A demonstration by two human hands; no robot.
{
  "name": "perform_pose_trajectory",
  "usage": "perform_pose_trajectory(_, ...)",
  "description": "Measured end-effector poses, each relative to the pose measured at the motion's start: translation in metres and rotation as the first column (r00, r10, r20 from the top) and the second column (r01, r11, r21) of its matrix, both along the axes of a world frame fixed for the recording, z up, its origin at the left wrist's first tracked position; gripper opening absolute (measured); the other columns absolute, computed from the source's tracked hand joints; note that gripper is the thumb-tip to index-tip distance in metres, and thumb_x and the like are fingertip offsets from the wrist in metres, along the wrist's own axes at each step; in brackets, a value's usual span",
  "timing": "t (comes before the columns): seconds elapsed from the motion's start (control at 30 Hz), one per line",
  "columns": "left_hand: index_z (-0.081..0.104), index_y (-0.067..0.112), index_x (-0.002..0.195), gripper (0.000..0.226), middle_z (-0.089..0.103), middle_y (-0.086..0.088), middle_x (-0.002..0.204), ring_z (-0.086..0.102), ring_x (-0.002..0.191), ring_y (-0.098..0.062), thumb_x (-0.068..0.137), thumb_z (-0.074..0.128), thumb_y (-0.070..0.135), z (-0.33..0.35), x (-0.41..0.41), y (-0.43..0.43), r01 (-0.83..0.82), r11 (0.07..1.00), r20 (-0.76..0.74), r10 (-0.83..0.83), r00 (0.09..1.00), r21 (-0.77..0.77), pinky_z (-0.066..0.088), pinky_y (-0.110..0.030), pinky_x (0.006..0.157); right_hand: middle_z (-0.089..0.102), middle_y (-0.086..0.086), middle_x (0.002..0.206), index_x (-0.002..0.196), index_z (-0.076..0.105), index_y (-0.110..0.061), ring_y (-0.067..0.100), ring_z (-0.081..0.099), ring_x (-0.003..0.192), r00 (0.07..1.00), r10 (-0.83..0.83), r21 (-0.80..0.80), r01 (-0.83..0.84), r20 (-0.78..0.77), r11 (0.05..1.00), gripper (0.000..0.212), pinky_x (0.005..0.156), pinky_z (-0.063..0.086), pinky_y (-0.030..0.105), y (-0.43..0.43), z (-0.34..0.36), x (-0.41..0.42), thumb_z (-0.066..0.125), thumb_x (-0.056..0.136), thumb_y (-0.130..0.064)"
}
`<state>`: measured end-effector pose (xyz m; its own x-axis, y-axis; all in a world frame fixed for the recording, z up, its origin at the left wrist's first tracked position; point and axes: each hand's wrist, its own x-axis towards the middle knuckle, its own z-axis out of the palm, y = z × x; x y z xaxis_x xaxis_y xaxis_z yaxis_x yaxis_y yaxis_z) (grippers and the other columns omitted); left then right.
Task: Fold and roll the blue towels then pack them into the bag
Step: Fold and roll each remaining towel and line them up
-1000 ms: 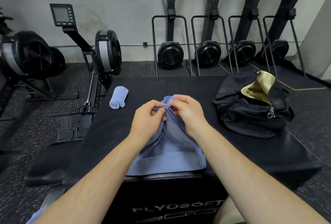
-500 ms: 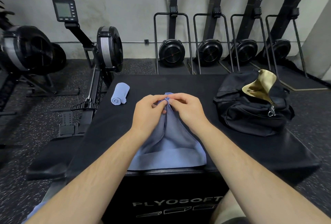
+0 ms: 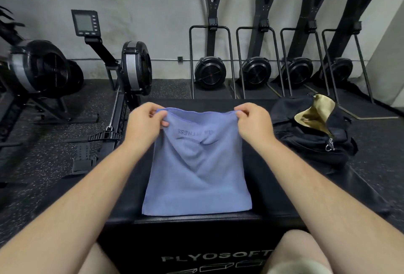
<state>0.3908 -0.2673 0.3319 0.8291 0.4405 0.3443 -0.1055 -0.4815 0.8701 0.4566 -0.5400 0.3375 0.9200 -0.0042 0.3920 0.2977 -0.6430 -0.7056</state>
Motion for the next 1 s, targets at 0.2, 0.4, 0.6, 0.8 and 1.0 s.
perform_pose_trajectory(0.2,0.068,0.014,0.086,0.014,0.068,-0.005,0.067,0.065,0.05,-0.006,0.097,0.061,0.02,0.039,-0.001,0.048,-0.148,0.976,-0.007,0.151,0.989,0.158,0.047,-0.024,0.061,0.07,0.006,0.107,0.106,0.072,-0.011,0.017,0.059,0.096,0.997,-0.073,0.086,0.075,-0.03,0.993,0.022,0.08,0.038,0.024,-0.027,0.032,0.022,0.05,0.101,-0.011)
perform_pose_trajectory(0.4,0.066,0.007,0.086,0.026,0.066,-0.005,0.071,0.062,0.059,-0.01,0.101,0.054,0.024,0.075,-0.004,0.051,-0.182,0.95,0.078,0.167,0.983,0.255,0.039,-0.015,0.058,0.071,-0.001,0.076,0.089,0.06,-0.019,0.004,0.069,0.065,0.999,0.043,0.204,-0.047,0.027,0.978,0.01,0.067,0.051,0.023,-0.014,0.069,0.012,0.054,0.097,-0.021)
perform_pose_trajectory(0.6,0.067,0.006,0.088,0.027,0.068,-0.004,0.075,0.06,0.05,-0.003,0.101,0.057,0.027,0.112,-0.019,0.048,-0.21,0.95,0.141,0.18,0.973,0.233,0.038,-0.009,0.052,0.072,0.004,0.074,0.096,0.069,-0.01,0.002,0.067,0.056,0.994,0.049,0.249,-0.072,0.096,0.966,0.01,0.073,0.059,0.034,-0.017,0.108,-0.001,0.061,0.096,-0.017)
perform_pose_trajectory(0.8,0.073,0.014,0.088,0.013,0.066,0.0,0.06,0.058,0.042,-0.007,0.096,0.066,0.023,0.157,-0.03,0.04,-0.135,0.988,0.294,0.152,0.944,-0.077,0.054,-0.033,0.066,0.069,0.001,0.081,0.098,0.067,-0.013,0.012,0.065,0.077,0.952,-0.047,0.335,-0.061,0.304,0.94,0.015,0.072,0.047,0.023,-0.02,0.147,-0.023,0.054,0.1,-0.02)
perform_pose_trajectory(1.0,0.072,0.009,0.096,0.012,0.066,-0.007,0.062,0.056,0.04,-0.007,0.098,0.063,0.018,0.183,-0.03,0.022,-0.068,0.978,0.31,0.129,0.942,-0.198,0.049,-0.02,0.047,0.063,-0.005,0.093,0.101,0.066,-0.011,0.015,0.056,0.09,0.94,-0.091,0.309,-0.016,0.328,0.951,0.019,0.066,0.037,0.018,-0.025,0.161,-0.024,0.051,0.103,-0.023)
